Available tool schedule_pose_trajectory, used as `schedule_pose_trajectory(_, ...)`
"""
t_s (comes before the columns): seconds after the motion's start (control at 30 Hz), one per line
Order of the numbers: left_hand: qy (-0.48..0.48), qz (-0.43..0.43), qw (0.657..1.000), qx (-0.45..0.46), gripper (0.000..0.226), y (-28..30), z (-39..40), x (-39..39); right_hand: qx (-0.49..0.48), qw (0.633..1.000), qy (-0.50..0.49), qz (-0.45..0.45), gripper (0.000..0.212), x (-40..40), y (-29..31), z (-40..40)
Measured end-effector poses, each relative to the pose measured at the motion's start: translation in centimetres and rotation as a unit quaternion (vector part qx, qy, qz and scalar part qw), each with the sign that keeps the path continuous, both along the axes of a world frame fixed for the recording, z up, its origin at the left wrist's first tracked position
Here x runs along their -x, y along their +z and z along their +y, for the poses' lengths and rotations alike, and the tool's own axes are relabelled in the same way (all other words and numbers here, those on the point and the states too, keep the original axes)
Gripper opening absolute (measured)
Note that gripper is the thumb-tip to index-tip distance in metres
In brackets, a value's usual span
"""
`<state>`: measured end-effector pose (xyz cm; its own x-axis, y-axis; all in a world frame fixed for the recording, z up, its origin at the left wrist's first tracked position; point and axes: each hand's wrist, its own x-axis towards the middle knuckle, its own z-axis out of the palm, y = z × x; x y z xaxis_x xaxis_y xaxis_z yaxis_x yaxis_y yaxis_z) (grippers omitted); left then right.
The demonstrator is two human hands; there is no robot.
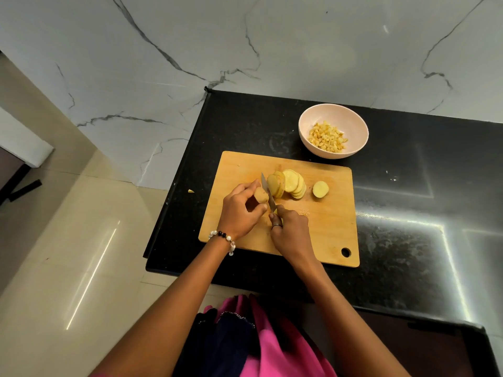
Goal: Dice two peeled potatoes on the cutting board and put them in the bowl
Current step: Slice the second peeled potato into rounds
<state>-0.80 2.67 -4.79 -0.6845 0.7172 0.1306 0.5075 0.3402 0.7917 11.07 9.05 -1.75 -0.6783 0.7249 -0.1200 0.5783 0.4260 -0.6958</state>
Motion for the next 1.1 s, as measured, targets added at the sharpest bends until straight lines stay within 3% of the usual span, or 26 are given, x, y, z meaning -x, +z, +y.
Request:
schedule_pose_trajectory(0.2, 0.047, -0.039, 0.998, -0.013, 0.066, 0.5, 0.1, 0.8, 0.019, 1.0, -0.009, 0.008, 0.024, 0.4, 0.0, 0.1)
schedule_pose_trajectory(0.47, 0.029, 0.012, 0.999, 0.013, 0.051, 1.0, 0.8, 3.6, -0.018, 0.999, -0.005, 0.042, 0.028, 1.0, 0.8, -0.1)
schedule_pose_trajectory(0.73, 0.033, -0.004, 0.999, -0.021, 0.049, 0.2, 0.7, 3.9, -0.077, 0.995, 0.055, 0.023, 0.033, 1.2, 1.4, -0.9)
schedule_pose_trajectory(1.1, 0.036, 0.006, 0.999, -0.003, 0.042, -0.2, 1.1, 3.4, -0.085, 0.995, 0.044, 0.019, 0.034, 1.3, 1.3, -1.0)
